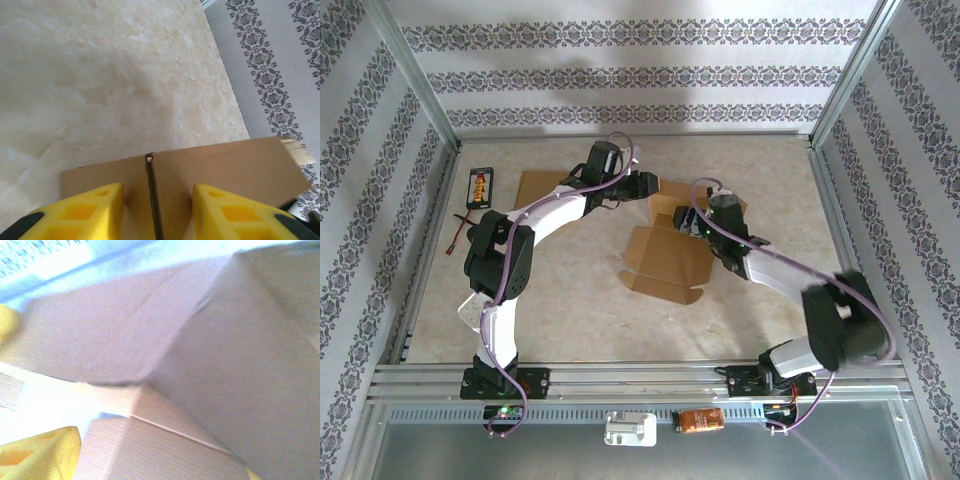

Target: Fold the paper box

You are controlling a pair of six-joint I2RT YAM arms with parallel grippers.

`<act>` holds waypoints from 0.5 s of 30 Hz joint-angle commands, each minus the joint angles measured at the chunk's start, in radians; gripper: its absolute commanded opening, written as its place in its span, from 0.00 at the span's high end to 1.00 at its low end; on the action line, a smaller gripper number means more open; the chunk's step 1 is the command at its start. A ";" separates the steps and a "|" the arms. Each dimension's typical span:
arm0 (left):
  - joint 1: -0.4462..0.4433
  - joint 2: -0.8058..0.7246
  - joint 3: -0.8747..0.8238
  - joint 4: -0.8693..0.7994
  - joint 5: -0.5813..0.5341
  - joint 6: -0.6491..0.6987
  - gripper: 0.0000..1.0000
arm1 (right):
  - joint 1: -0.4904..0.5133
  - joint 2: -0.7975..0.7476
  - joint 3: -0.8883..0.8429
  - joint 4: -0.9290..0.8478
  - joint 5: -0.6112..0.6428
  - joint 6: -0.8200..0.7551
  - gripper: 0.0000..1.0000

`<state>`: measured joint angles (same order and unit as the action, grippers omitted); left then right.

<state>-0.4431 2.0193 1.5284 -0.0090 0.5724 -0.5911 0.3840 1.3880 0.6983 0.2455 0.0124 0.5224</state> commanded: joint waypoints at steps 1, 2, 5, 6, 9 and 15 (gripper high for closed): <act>-0.017 0.034 0.010 -0.098 -0.001 0.034 0.61 | -0.018 -0.154 -0.081 -0.030 0.058 -0.102 0.10; -0.017 0.035 0.012 -0.099 0.000 0.034 0.61 | -0.040 -0.195 -0.103 -0.035 0.059 -0.132 0.06; -0.017 0.035 0.018 -0.099 0.002 0.036 0.61 | -0.115 -0.273 -0.120 -0.077 0.057 -0.236 0.02; -0.017 0.037 0.022 -0.101 0.002 0.036 0.61 | -0.141 -0.285 -0.118 -0.093 0.046 -0.262 0.02; -0.020 0.043 0.032 -0.102 0.014 0.037 0.61 | -0.232 -0.263 -0.131 -0.086 -0.111 -0.287 0.02; -0.028 -0.005 -0.018 0.007 0.045 -0.014 0.60 | -0.305 -0.109 -0.096 -0.059 -0.410 -0.122 0.02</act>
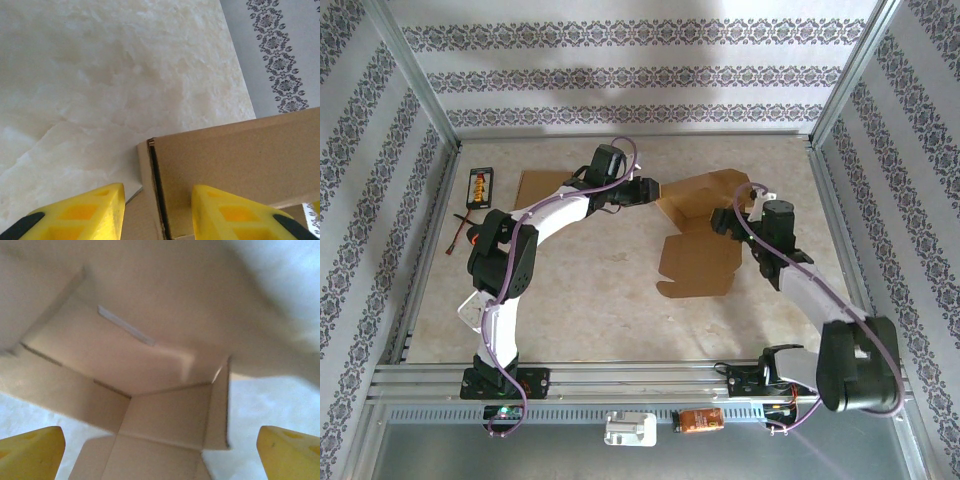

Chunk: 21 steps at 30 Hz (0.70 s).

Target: Fold the paper box

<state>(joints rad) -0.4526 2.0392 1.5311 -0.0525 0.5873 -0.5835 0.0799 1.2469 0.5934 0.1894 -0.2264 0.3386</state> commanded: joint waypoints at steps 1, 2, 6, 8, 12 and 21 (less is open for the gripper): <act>-0.019 -0.032 -0.027 0.066 0.037 -0.035 0.58 | -0.004 0.035 0.013 -0.005 -0.174 0.082 0.02; -0.019 -0.039 -0.036 0.092 0.044 -0.053 0.55 | -0.007 0.034 0.013 0.000 -0.180 0.091 0.02; -0.020 -0.045 -0.062 0.248 0.094 -0.165 0.44 | -0.037 0.011 0.005 -0.003 -0.192 0.127 0.02; -0.022 -0.044 -0.078 0.359 0.119 -0.241 0.44 | -0.053 -0.024 -0.006 -0.025 -0.187 0.125 0.02; -0.030 -0.053 -0.089 0.477 0.131 -0.321 0.45 | -0.102 -0.114 -0.047 -0.056 -0.164 0.151 0.02; -0.067 -0.073 -0.037 0.180 -0.074 -0.159 0.44 | -0.231 -0.243 0.046 -0.298 -0.081 0.168 0.02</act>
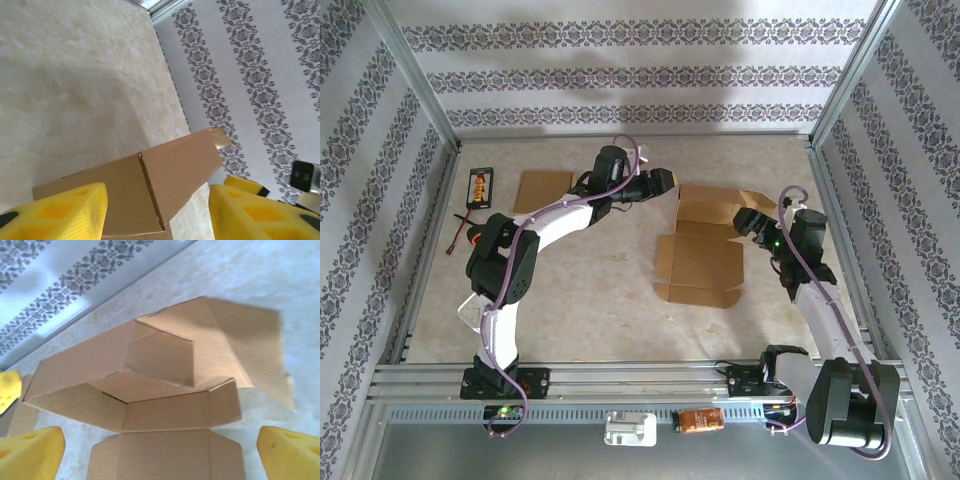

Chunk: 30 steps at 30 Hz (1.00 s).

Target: Fold the paper box

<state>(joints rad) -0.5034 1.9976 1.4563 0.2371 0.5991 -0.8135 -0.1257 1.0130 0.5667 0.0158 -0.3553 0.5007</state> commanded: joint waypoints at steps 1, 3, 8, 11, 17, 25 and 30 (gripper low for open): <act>-0.021 -0.022 0.054 -0.138 -0.089 0.084 0.44 | -0.046 0.009 0.115 -0.183 0.055 -0.007 0.02; -0.029 0.000 0.093 -0.189 -0.077 0.098 0.43 | -0.083 0.067 0.203 -0.267 0.015 -0.057 0.02; -0.068 0.042 0.186 -0.288 -0.071 0.127 0.38 | -0.163 0.262 0.378 -0.375 -0.169 -0.107 0.02; -0.073 0.063 0.211 -0.324 -0.086 0.120 0.38 | -0.179 0.323 0.412 -0.370 -0.222 -0.106 0.02; -0.078 0.066 0.192 -0.365 -0.117 0.137 0.38 | -0.173 0.387 0.409 -0.334 -0.303 -0.083 0.02; -0.082 0.087 0.193 -0.358 -0.062 0.141 0.38 | -0.171 0.386 0.409 -0.322 -0.145 -0.249 0.02; -0.081 0.065 0.186 -0.369 -0.094 0.180 0.38 | -0.161 0.336 0.318 -0.217 -0.011 -0.515 0.09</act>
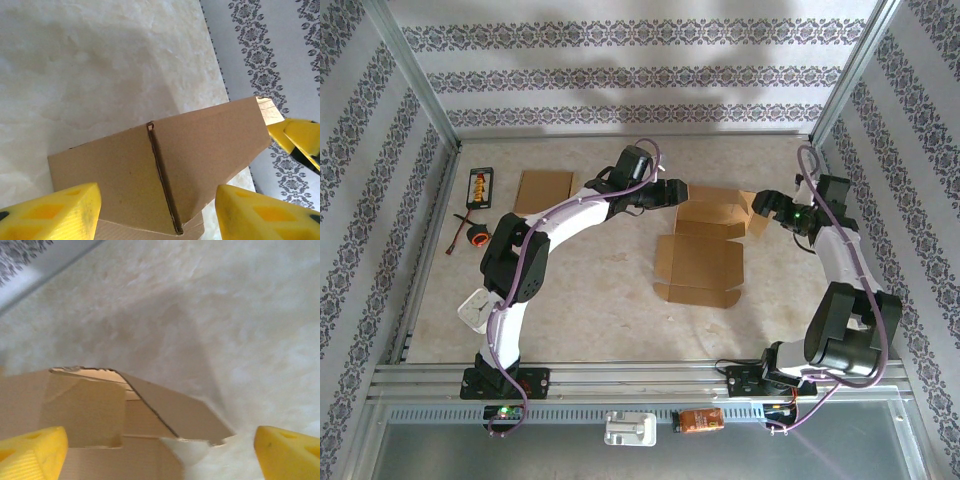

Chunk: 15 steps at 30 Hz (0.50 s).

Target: Fold the paper box

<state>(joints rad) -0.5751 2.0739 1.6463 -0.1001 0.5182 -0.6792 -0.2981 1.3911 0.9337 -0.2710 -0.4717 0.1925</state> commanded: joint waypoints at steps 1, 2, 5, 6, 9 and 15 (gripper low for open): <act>-0.009 -0.016 -0.005 -0.033 -0.015 0.049 0.38 | 0.017 -0.052 -0.076 0.102 0.123 -0.252 0.10; -0.009 -0.023 -0.008 -0.037 -0.021 0.057 0.38 | 0.019 -0.060 -0.099 0.125 0.121 -0.292 0.12; -0.010 -0.054 -0.029 -0.035 -0.038 0.075 0.38 | 0.019 -0.052 -0.113 0.141 0.144 -0.361 0.17; -0.010 -0.067 -0.045 -0.027 -0.041 0.081 0.38 | 0.019 -0.038 -0.105 0.135 0.144 -0.382 0.20; -0.009 -0.111 -0.086 -0.003 -0.049 0.094 0.38 | 0.021 0.013 -0.074 0.128 0.090 -0.405 0.30; -0.009 -0.248 -0.220 0.063 -0.079 0.122 0.38 | 0.068 0.114 -0.002 0.078 0.037 -0.457 0.37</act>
<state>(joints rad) -0.5755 1.9194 1.4685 -0.0940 0.4664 -0.6010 -0.2562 1.4769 0.8845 -0.1745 -0.3946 -0.1986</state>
